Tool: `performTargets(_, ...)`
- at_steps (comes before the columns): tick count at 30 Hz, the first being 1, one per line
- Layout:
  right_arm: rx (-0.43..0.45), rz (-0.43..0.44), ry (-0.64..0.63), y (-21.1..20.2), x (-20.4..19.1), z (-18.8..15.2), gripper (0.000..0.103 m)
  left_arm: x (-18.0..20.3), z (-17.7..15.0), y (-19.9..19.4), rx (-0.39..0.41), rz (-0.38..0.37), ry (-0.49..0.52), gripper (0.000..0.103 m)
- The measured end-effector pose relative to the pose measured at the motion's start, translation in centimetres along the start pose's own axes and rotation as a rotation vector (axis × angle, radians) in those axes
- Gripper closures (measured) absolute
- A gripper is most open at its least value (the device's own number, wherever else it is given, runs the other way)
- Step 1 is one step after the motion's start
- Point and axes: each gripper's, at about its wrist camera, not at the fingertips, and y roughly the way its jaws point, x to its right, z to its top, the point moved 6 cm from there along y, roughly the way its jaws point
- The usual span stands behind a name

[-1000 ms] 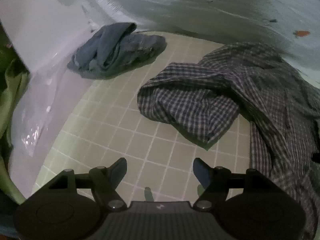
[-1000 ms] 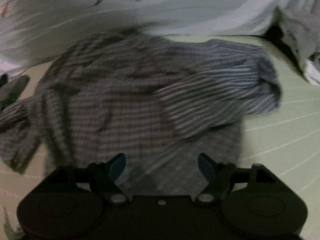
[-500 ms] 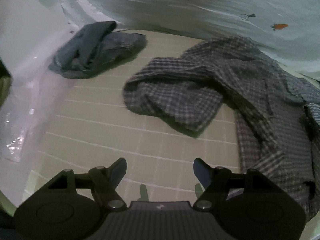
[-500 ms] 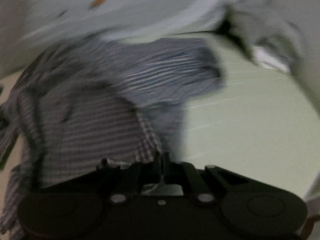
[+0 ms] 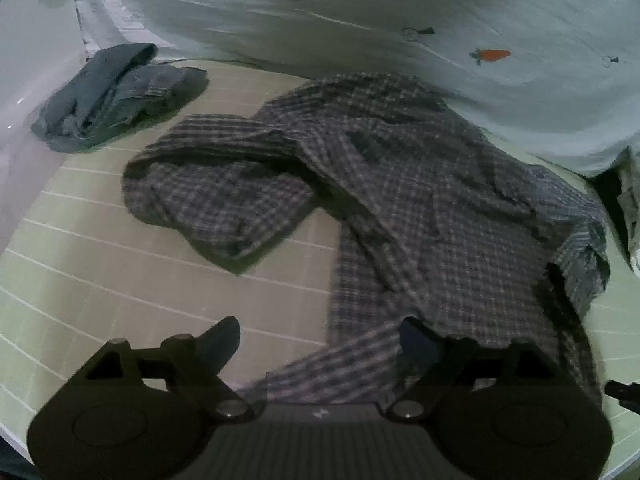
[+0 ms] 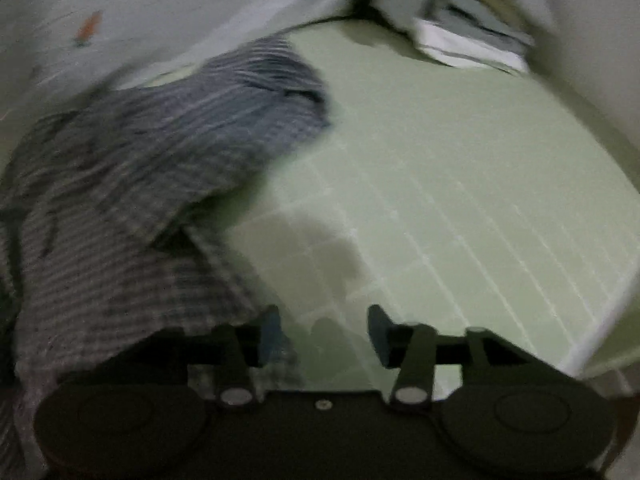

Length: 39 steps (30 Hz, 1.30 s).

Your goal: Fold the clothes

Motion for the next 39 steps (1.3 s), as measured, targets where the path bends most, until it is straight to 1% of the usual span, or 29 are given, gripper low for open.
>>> performTargets(1,0.002,0.021,-0.032,0.1,-0.6,0.1,0.042,0.4,-0.1,0.1,-0.003,-0.005,-0.002,0.014)
performTargets(4,-0.023,0.075,-0.103,1.0,-2.1,0.3,0.039,1.6,-0.4,0.5,-0.019,-0.032,-0.001,0.011)
performTargets(6,-0.040,0.077,-0.145,1.5,-2.8,0.1,0.039,2.2,-0.6,0.9,-0.036,-0.050,0.012,0.009)
performTargets(8,-0.058,0.077,-0.170,2.0,-3.2,-0.2,0.039,2.6,-0.8,1.8,-0.065,-0.033,0.027,0.009)
performTargets(10,-0.068,0.076,-0.184,2.0,-3.3,-0.6,0.041,2.6,-1.1,2.9,-0.108,0.004,0.039,0.011)
performTargets(11,-0.075,0.067,-0.189,2.2,-3.3,-0.7,0.043,2.4,-1.3,3.4,-0.127,0.022,0.036,0.020)
performTargets(12,-0.082,0.055,-0.195,2.4,-3.4,-0.8,0.049,2.1,-1.4,3.7,-0.141,0.030,0.028,0.035)
performTargets(13,-0.091,0.044,-0.195,2.5,-3.3,-0.9,0.057,1.6,-1.5,4.0,-0.155,0.030,0.017,0.043)
performTargets(14,-0.099,0.042,-0.185,2.5,-3.0,-0.9,0.059,1.1,-1.6,4.2,-0.165,0.025,-0.002,0.061)
performTargets(15,-0.106,0.041,-0.173,2.5,-2.8,-1.1,0.071,0.5,-1.6,4.2,-0.169,0.015,-0.030,0.080)
performTargets(16,-0.113,0.040,-0.161,2.4,-2.5,-1.2,0.081,-0.2,-1.7,4.2,-0.172,0.008,-0.058,0.088)
performTargets(17,-0.120,0.039,-0.149,2.3,-2.3,-1.3,0.089,-0.9,-1.8,4.1,-0.173,0.005,-0.084,0.098)
performTargets(18,-0.116,0.033,-0.142,2.2,-2.1,-1.3,0.102,-1.7,-1.9,4.0,-0.172,0.007,-0.106,0.098)
performTargets(20,-0.100,0.013,-0.126,1.7,-1.9,-1.0,0.102,-3.6,-1.8,3.2,-0.163,0.022,-0.156,0.099)
performTargets(24,-0.019,-0.047,-0.043,-2.1,-0.1,0.9,0.102,-8.0,-0.7,-0.9,-0.103,0.062,-0.229,0.099)
performTargets(27,0.030,-0.064,0.024,-5.4,1.4,2.0,0.103,-10.5,-0.8,-1.4,-0.114,0.066,-0.285,0.099)
performTargets(29,0.023,-0.071,0.053,-5.8,2.0,1.9,0.103,-12.2,-0.9,-1.7,-0.121,0.068,-0.322,0.099)
performTargets(31,-0.010,-0.097,0.036,-4.1,1.8,1.1,0.102,-13.5,-1.0,-1.7,-0.135,0.069,-0.357,0.099)
performTargets(32,-0.035,-0.116,0.026,-2.9,1.6,0.6,0.102,-13.3,-0.9,-1.8,-0.142,0.062,-0.360,0.099)
performTargets(34,-0.023,-0.134,0.017,-3.2,0.9,0.7,0.102,-12.6,0.1,-3.0,-0.114,0.041,-0.340,0.099)
performTargets(35,0.010,-0.123,0.020,-4.3,0.0,1.1,0.102,-12.3,0.7,-3.8,-0.090,0.035,-0.322,0.099)
performTargets(36,0.030,-0.092,0.052,-5.3,-0.3,1.6,0.102,-12.1,1.2,-4.3,-0.075,0.037,-0.309,0.099)
performTargets(38,0.020,-0.053,0.144,-5.4,0.1,2.1,0.102,-12.5,1.0,-3.1,-0.082,0.083,-0.282,0.098)
performTargets(39,0.006,-0.065,0.141,-4.4,0.1,2.0,0.101,-12.7,0.7,-2.0,-0.097,0.108,-0.273,0.093)
